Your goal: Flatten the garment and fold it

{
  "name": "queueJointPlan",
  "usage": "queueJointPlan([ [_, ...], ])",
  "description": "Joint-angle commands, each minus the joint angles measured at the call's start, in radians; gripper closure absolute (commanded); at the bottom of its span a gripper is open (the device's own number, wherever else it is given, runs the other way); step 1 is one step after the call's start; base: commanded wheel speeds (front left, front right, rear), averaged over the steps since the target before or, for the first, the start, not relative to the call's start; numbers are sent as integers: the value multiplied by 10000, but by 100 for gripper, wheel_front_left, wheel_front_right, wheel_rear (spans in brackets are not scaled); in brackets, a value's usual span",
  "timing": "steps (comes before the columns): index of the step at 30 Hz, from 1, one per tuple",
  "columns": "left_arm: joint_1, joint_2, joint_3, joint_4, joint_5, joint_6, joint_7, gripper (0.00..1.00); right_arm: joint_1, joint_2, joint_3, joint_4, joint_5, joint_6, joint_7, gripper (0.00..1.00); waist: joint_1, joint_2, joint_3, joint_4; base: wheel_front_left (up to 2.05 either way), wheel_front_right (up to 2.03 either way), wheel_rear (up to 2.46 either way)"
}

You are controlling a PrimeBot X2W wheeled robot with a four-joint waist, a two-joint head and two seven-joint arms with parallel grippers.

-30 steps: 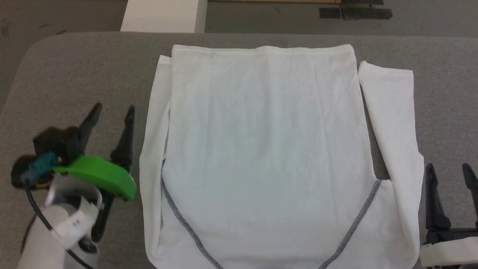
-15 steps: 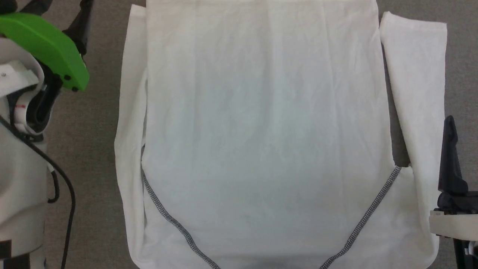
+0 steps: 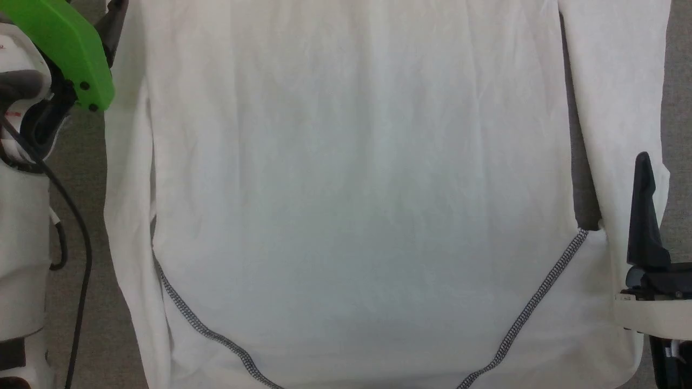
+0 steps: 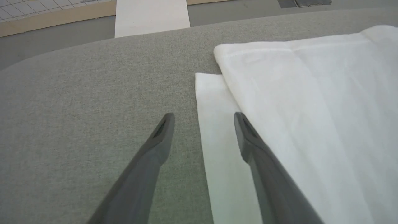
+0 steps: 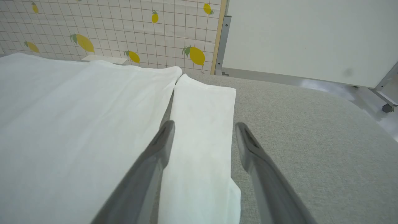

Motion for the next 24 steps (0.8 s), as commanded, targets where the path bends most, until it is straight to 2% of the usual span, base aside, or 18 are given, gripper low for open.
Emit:
queueJointPlan([
  [1, -207, 98, -4, 43, -36, 10, 55, 0, -168, 10, -15, 23, 13, -15, -75, 0, -2, 0, 315, -233, 0, 0, 0],
  [11, -292, 171, -93, 302, -33, 153, 263, 0, -334, 10, -71, 133, 87, -15, -181, 0, -2, 0, 641, -344, 0, 0, 0],
  [12, -294, 178, -99, 318, -44, 155, 282, 3, -347, 11, -83, 137, 91, -15, -183, 0, -2, 0, 663, -353, 0, 0, 0],
  [13, -291, 189, -121, 332, -70, 142, 314, 58, -362, 11, -98, 142, 96, -15, -184, 0, -2, 0, 689, -359, 0, 0, 0],
  [14, -287, 194, -134, 342, -101, 131, 339, 100, -375, 11, -112, 147, 98, -15, -183, 0, -2, 0, 708, -362, 0, 0, 0],
  [19, -213, 238, -192, 282, -403, 22, 427, 100, -455, 11, -149, 201, 78, -15, -182, 0, -2, 0, 739, -355, 0, 0, 0],
  [24, -197, 248, 5, 217, -473, 76, -90, 100, -512, 11, -136, 317, 53, -15, -188, 0, -2, 0, 530, -315, 0, 0, 0],
])
